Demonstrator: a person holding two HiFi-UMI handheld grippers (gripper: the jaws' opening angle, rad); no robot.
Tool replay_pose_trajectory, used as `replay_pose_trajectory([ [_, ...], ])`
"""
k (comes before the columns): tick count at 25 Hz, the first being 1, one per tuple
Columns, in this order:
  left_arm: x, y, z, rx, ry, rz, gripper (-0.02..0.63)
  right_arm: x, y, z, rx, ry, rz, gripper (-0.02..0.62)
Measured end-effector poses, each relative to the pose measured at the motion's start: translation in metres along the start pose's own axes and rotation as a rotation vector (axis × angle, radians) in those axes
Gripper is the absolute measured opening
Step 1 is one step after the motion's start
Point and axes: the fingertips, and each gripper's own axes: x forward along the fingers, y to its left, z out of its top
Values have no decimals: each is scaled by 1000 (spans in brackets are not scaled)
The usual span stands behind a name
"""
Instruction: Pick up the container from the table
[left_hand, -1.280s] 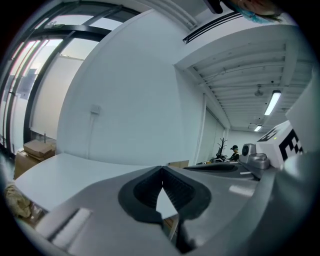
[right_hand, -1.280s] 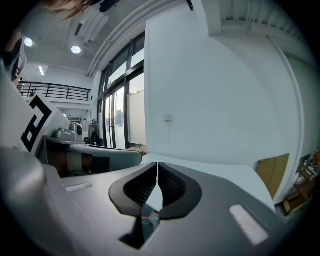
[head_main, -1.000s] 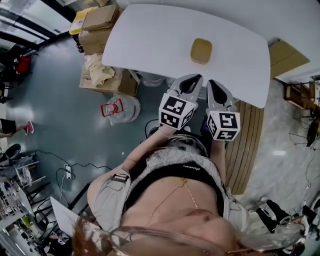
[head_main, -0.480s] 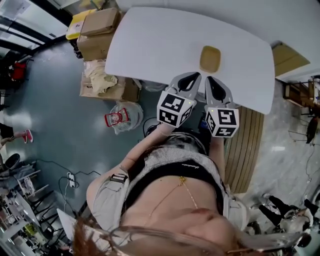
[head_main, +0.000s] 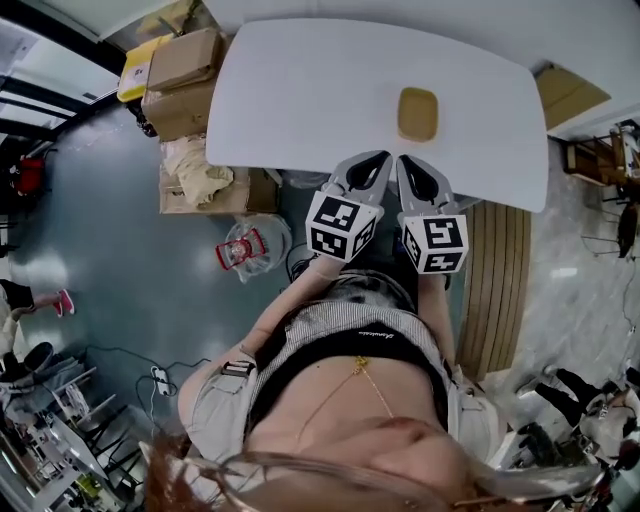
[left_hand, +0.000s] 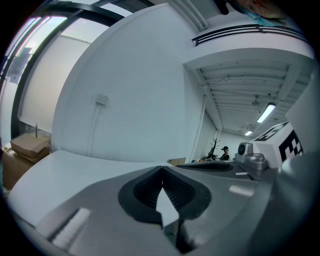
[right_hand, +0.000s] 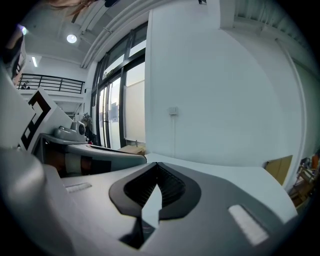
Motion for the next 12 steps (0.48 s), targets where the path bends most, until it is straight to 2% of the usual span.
replay_pose_trajectory([
  [12, 6, 13, 0, -13, 26, 31, 2, 19, -3, 5, -10, 13, 47, 25],
])
